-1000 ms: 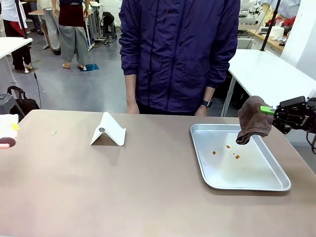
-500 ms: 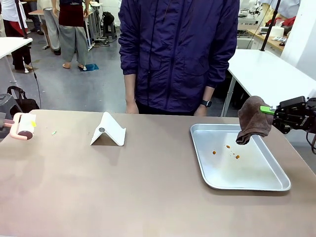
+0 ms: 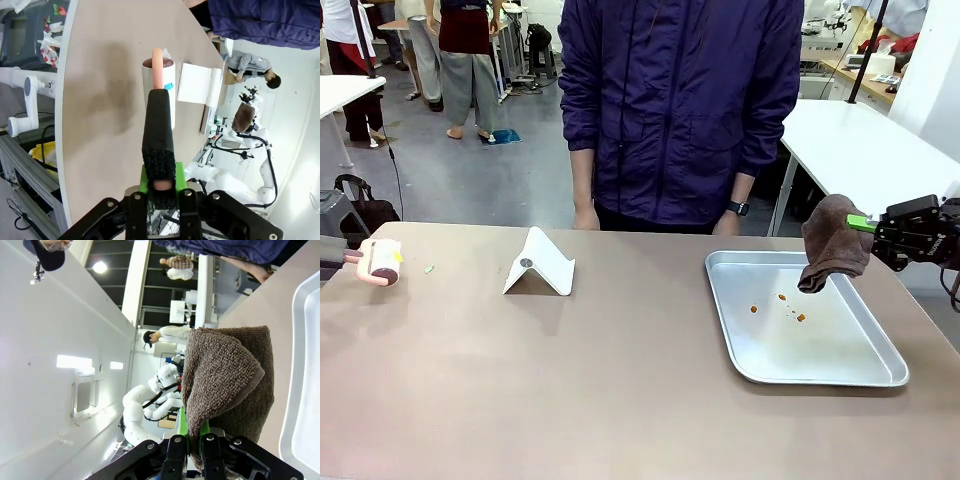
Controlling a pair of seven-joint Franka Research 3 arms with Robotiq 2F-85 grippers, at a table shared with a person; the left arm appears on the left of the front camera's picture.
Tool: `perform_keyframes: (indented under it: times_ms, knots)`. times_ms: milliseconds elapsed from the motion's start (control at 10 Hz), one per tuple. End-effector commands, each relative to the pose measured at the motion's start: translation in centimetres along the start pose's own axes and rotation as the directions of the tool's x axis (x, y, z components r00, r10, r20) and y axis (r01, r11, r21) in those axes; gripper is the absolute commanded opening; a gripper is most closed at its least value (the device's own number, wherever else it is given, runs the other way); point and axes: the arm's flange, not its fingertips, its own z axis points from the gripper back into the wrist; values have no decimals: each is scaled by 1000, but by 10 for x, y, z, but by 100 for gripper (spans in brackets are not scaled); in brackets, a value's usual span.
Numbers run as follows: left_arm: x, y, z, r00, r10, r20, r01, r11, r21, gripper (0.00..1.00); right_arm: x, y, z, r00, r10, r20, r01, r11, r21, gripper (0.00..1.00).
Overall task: Clean the surface of the table.
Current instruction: If a person points to the right, clean the right side of the table with your right hand, and if they point to the left, clean the left side with your left hand.
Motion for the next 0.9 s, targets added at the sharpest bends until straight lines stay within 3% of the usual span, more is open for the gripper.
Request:
perform_keyframes:
  times_ms: [0, 500, 800]
  knots:
    - [17, -2, -5, 999, 33, 0, -33, 999, -25, 22, 0, 3, 1, 1000, 7, -2, -7, 1000, 2, 0]
    - [41, 5, -38, 999, 51, 17, -52, 997, 55, 22, 0, 3, 1, 1000, 7, -2, -7, 1000, 2, 0]
    - [48, 4, -68, 996, 53, -77, -51, 998, 30, 22, 0, 3, 1, 1000, 7, -2, -7, 1000, 2, 0]
